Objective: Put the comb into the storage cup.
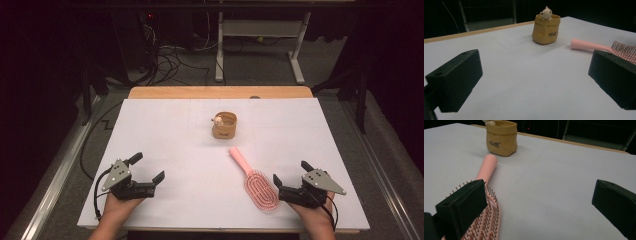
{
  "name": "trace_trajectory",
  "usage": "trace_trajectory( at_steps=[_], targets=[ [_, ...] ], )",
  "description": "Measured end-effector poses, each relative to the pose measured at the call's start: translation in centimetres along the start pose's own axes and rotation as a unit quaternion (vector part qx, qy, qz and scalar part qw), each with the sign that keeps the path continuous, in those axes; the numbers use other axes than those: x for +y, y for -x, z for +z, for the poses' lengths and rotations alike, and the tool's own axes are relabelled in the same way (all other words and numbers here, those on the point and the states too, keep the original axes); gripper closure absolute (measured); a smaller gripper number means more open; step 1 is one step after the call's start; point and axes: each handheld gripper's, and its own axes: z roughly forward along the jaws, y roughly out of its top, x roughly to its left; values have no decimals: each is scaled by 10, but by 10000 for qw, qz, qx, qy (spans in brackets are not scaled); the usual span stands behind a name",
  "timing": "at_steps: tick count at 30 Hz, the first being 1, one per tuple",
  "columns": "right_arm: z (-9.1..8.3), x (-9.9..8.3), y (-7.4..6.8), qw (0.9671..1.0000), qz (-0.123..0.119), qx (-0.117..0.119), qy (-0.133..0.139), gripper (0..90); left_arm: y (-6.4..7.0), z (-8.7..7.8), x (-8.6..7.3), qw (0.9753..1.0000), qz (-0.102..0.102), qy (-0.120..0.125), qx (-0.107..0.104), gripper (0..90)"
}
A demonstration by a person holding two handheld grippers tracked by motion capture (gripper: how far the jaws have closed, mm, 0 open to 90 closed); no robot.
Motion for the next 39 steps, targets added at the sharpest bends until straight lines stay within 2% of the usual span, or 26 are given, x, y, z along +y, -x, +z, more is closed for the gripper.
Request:
trace_trajectory(
  at_steps=[7,12,21,32,35,37,39],
  targets=[
    [1,0,2,9996,42,-61,-260,4,0,1,0,9999,-87,-28,-57,0],
    [3,-2,5,9984,115,-102,-550,4,0,1,0,9999,-92,-49,-75,0],
    [5,-4,8,9965,178,-137,-803,4,0,1,-1,9999,-73,-44,-136,0],
    [7,-6,10,9949,254,-158,-968,5,1,2,-1,9998,-110,-75,-140,0],
    [10,-6,13,9923,444,-108,-1150,5,1,2,-1,9998,-116,-38,-156,0],
    [14,-5,15,9894,611,-57,-1314,5,1,3,-1,9998,-70,-50,-175,0],
    [16,-4,16,9876,623,-40,-1439,5,1,3,-2,9997,-88,-70,-202,0]
  ],
)
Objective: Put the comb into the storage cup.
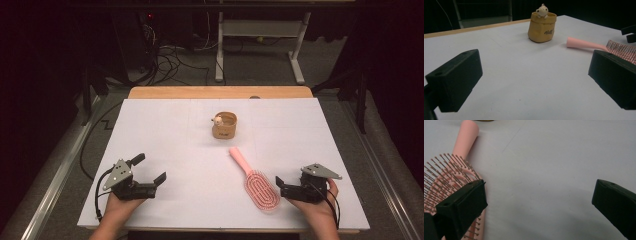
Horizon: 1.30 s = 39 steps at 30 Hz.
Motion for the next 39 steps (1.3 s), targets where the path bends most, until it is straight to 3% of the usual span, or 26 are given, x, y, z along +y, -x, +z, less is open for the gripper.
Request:
trace_trajectory(
  at_steps=[2,8,16,26,39],
  targets=[
    [1,2,0,9997,-184,-81,-150,4,0,1,0,10000,-11,4,-25,0],
    [1,5,-3,9979,-363,-166,-514,5,0,1,0,9999,31,5,-99,0],
    [-3,6,-4,9948,-525,-100,-864,5,0,1,0,9999,20,35,-116,0],
    [-7,4,-1,9919,-552,164,-1137,7,1,2,-1,9999,18,4,-114,0],
    [-14,3,0,9864,-762,208,-1440,11,1,1,-2,9999,3,-5,-125,0]
  ],
)
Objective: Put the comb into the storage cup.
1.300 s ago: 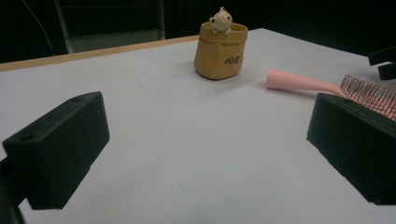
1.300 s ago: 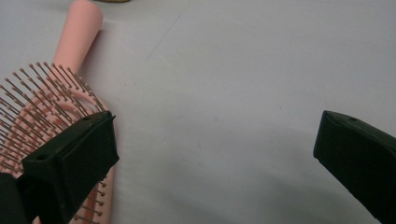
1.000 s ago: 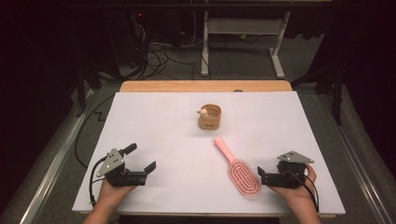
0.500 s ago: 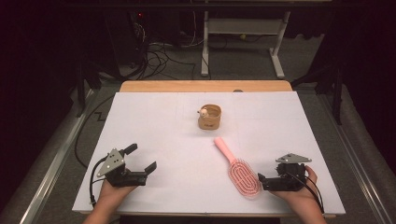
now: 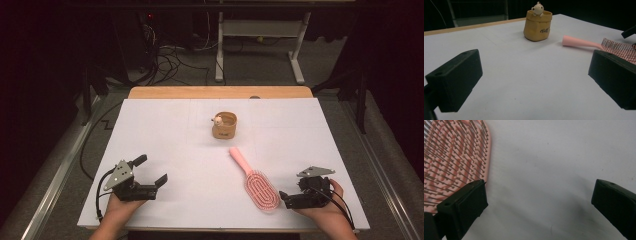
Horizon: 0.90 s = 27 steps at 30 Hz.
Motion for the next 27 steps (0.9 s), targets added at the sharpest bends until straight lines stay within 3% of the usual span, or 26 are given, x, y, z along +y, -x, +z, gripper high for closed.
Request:
trace_trajectory(
  at_steps=[8,17,27],
  targets=[
    [-12,2,-2,9999,78,129,-47,18,0,0,0,10000,10,-7,0,0],
    [-30,17,-21,9990,-227,371,86,4,0,0,0,10000,13,0,-3,0],
    [-19,33,-48,9967,-510,629,-81,4,-1,0,0,10000,27,-5,-1,0]
  ],
)
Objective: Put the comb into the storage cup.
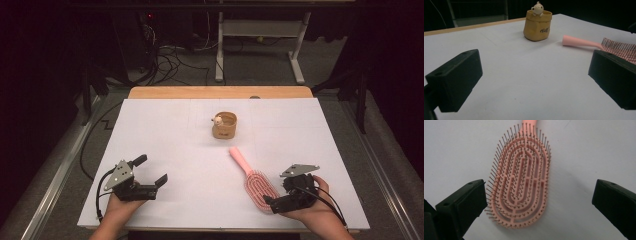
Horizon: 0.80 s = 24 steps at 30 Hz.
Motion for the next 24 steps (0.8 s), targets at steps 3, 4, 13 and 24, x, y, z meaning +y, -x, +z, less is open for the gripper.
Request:
trace_trajectory(
  at_steps=[3,4,13,24],
  targets=[
    [9,3,-5,9999,-14,58,-109,4,0,0,0,10000,4,-4,-2,0],
    [12,4,-6,9998,-28,64,-165,4,0,0,0,10000,-5,1,-5,0],
    [31,11,-15,9981,-196,54,-575,4,-1,-1,0,10000,-36,16,-12,0],
    [45,17,-20,9947,-339,33,-966,11,-1,-1,0,10000,-54,29,-22,0]
  ],
)
